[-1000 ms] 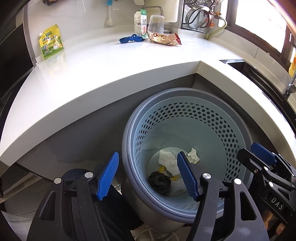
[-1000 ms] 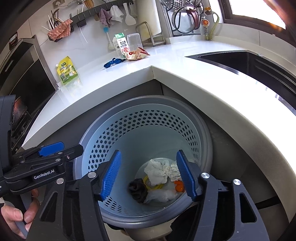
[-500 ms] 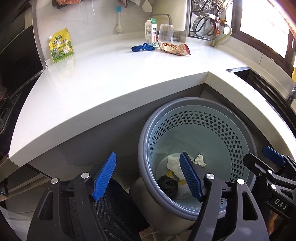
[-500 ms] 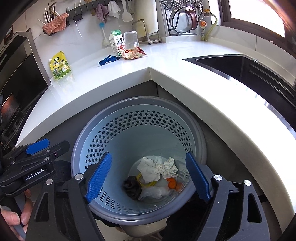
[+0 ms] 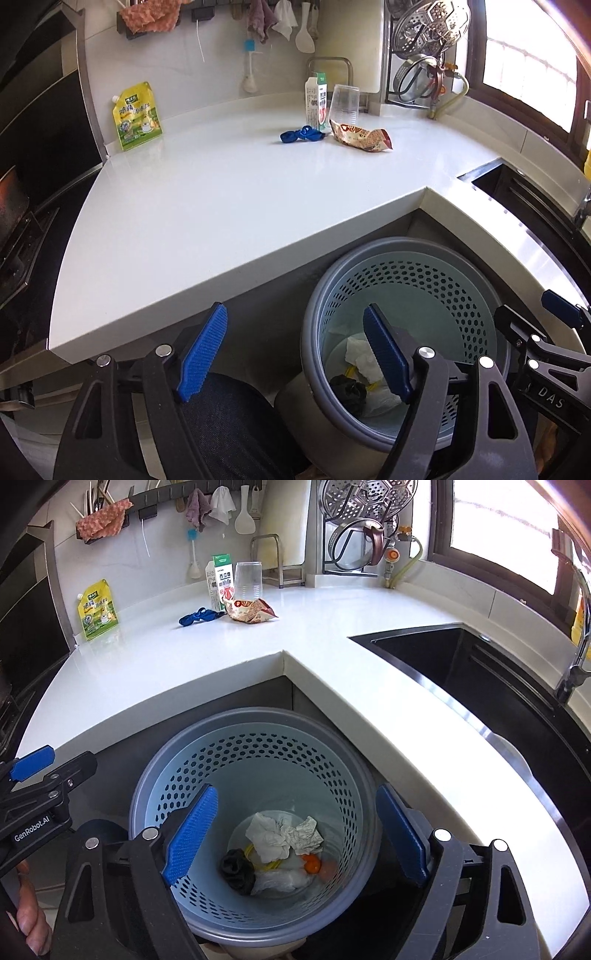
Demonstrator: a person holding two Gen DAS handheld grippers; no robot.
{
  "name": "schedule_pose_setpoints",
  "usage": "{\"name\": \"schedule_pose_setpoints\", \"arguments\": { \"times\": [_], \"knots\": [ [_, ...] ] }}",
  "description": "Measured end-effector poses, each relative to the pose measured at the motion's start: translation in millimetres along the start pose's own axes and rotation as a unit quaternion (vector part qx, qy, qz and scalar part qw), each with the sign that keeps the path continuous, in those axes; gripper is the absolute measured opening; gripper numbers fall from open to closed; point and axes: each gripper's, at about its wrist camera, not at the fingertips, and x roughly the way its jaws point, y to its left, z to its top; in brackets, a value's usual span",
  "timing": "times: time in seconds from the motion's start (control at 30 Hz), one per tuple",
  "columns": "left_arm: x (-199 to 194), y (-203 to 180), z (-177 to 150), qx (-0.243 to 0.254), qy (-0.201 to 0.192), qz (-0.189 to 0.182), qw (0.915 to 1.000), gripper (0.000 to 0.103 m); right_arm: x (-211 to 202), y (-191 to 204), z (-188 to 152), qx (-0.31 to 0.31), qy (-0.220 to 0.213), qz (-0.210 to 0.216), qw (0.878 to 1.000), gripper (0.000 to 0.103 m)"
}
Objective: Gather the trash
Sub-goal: 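Move both tools back toward the blue gloves and snack bag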
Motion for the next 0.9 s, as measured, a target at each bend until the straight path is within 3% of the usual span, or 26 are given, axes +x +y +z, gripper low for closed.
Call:
{"name": "schedule_pose_setpoints", "arguments": {
  "times": [0.23, 0.37, 0.5, 0.9],
  "knots": [
    [9.1, 8.2, 41.2, -0.002, -0.022, -0.001, 0.9998, 0.078, 5.0, -5.8, 42.2, -0.002, -0.033, 0.004, 0.999, 0.084],
    [16.6, 14.6, 70.4, -0.003, -0.045, 0.007, 0.999, 0.091, 20.0, -6.2, 70.9, -0.016, -0.037, 0.011, 0.999, 0.084],
    [30.6, 20.4, 101.3, -0.003, -0.059, 0.011, 0.9982, 0.092, 40.0, -4.6, 101.9, -0.028, -0.036, 0.025, 0.999, 0.084],
    [111.6, 29.5, 174.0, -0.004, -0.029, 0.008, 0.9995, 0.093, 120.6, 25.9, 189.9, -0.084, -0.011, 0.072, 0.994, 0.084]
  ]
}}
